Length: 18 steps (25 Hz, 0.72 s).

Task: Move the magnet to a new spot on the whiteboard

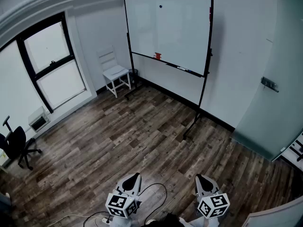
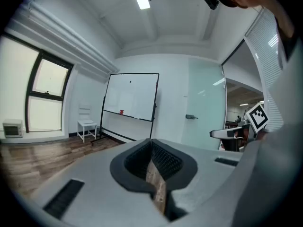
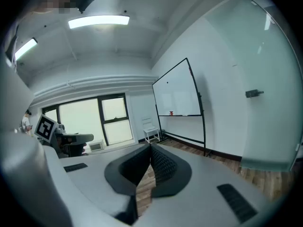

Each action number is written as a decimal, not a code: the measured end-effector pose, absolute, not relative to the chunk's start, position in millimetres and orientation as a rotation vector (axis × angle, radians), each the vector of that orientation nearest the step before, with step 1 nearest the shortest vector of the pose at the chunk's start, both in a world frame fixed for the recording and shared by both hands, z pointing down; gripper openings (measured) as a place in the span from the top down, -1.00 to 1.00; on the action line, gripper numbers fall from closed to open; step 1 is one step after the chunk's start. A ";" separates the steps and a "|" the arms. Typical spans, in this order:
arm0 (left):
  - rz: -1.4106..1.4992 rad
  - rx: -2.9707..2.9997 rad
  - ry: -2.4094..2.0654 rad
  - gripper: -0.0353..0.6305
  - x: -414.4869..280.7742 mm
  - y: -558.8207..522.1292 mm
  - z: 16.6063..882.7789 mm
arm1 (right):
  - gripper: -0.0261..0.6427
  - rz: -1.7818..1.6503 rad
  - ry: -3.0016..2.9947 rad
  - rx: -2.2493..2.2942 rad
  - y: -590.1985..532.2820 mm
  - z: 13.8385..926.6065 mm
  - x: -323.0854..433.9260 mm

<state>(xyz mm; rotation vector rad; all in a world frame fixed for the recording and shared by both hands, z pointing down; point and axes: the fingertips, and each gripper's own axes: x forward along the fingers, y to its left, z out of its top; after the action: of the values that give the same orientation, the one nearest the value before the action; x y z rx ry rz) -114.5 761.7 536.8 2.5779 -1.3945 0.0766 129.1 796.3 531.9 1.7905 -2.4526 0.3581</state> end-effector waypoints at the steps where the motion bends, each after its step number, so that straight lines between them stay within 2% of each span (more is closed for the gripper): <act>1: 0.084 2.586 -1.382 0.86 -116.4 764.8 537.8 | 0.84 0.356 -2.461 1.782 796.8 531.4 122.0; 7: 0.162 2.624 -1.369 0.86 -127.5 773.0 542.4 | 0.84 0.340 -2.517 1.742 803.4 522.0 89.4; 18: 0.134 2.673 -1.356 0.86 -106.4 760.9 535.5 | 0.84 0.356 -2.558 1.731 806.3 512.4 94.0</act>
<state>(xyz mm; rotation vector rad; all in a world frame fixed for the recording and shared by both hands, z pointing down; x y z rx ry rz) -106.4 760.9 535.5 2.6732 -1.3557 0.1341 94.0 806.3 512.4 1.7312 -2.5581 0.3556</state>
